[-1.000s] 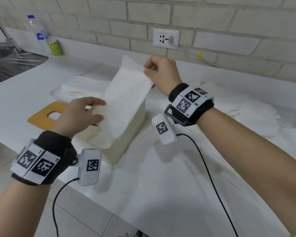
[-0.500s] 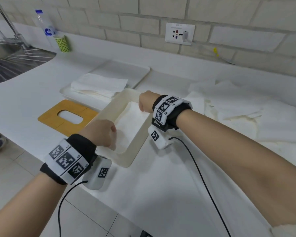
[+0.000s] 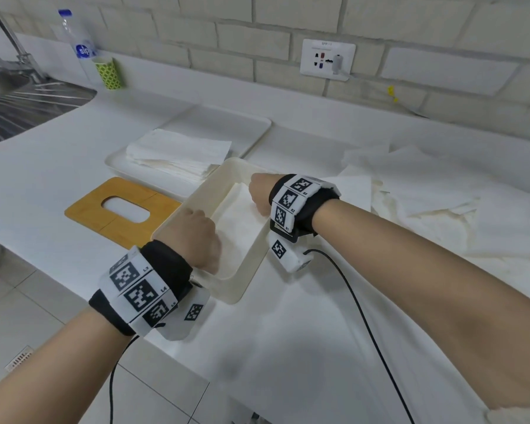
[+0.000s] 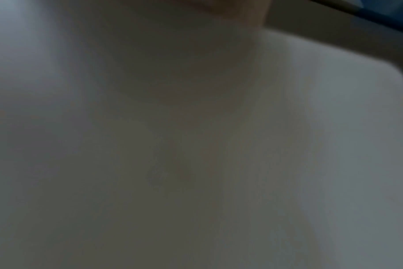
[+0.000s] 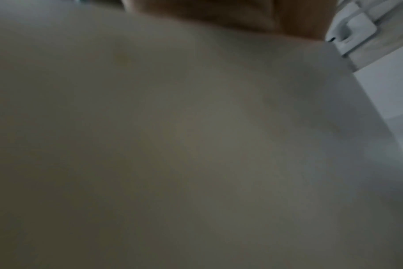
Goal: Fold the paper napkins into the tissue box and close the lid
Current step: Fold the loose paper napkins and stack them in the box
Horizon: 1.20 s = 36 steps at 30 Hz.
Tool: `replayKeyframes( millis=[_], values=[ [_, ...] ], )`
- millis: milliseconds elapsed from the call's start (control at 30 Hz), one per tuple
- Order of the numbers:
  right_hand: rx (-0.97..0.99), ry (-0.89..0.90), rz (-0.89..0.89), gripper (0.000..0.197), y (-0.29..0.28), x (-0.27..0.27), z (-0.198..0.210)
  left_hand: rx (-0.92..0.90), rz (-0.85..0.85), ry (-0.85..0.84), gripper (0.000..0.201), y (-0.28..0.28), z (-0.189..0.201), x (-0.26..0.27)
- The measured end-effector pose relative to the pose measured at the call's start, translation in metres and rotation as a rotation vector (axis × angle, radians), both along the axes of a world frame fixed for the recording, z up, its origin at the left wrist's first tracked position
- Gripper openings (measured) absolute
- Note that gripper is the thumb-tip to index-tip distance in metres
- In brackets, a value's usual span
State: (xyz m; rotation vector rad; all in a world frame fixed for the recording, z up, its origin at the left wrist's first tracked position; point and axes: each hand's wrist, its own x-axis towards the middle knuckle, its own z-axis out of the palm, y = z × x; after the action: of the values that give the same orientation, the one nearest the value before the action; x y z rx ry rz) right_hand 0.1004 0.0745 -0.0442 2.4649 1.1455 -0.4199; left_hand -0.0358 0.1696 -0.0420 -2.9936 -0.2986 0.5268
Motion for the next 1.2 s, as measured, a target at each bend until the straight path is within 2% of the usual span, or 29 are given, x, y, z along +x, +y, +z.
replayKeyframes(
  millis=[33,100,167,233,333,400,500,600,700,767,900,967,1033,1200],
  values=[
    [-0.004,-0.008,0.026,0.016,0.003,0.001,0.000,0.026,-0.051,0.005,0.030,-0.001,-0.002,0.002],
    [-0.002,0.018,0.064,0.033,0.007,0.004,-0.004,0.005,-0.087,0.054,0.037,-0.005,-0.003,0.002],
    [-0.002,0.142,0.089,0.060,0.009,0.007,-0.004,-0.097,-0.102,0.119,0.046,-0.011,0.003,0.002],
    [-0.041,0.236,0.058,0.076,0.010,0.011,-0.001,-0.197,-0.131,0.143,0.055,-0.016,0.006,0.002],
    [-0.067,0.256,-0.008,0.067,0.008,0.012,-0.007,-0.110,-0.207,0.272,0.072,-0.018,0.005,0.004],
    [0.006,0.271,-0.054,0.056,0.007,0.010,-0.010,-0.014,-0.268,0.303,0.074,-0.021,0.001,0.007],
    [0.061,0.281,-0.044,0.057,0.007,0.009,-0.008,-0.030,-0.268,0.313,0.072,-0.023,0.002,0.008],
    [-0.035,0.270,0.023,0.063,0.005,0.010,0.001,-0.215,-0.160,0.329,0.065,-0.011,0.009,0.007],
    [-0.034,0.281,0.005,0.048,0.002,0.008,0.006,-0.294,-0.115,0.347,0.050,-0.002,0.007,0.005],
    [-0.048,0.298,-0.021,0.039,0.001,0.004,0.002,-0.284,-0.127,0.364,0.040,-0.004,0.005,0.004],
    [0.016,0.242,-0.023,0.036,-0.001,0.001,0.000,-0.282,-0.110,0.389,0.032,-0.008,0.005,0.000],
    [0.027,0.270,-0.018,0.034,-0.001,0.000,0.000,-0.327,-0.069,0.363,0.035,-0.007,0.006,-0.003],
    [0.055,0.197,-0.037,0.034,-0.001,-0.008,0.004,-0.345,-0.038,0.345,0.033,-0.010,0.011,-0.002],
    [0.041,0.205,-0.043,0.038,0.000,-0.019,0.003,-0.221,0.018,0.406,0.033,-0.027,0.019,0.004]
  ],
)
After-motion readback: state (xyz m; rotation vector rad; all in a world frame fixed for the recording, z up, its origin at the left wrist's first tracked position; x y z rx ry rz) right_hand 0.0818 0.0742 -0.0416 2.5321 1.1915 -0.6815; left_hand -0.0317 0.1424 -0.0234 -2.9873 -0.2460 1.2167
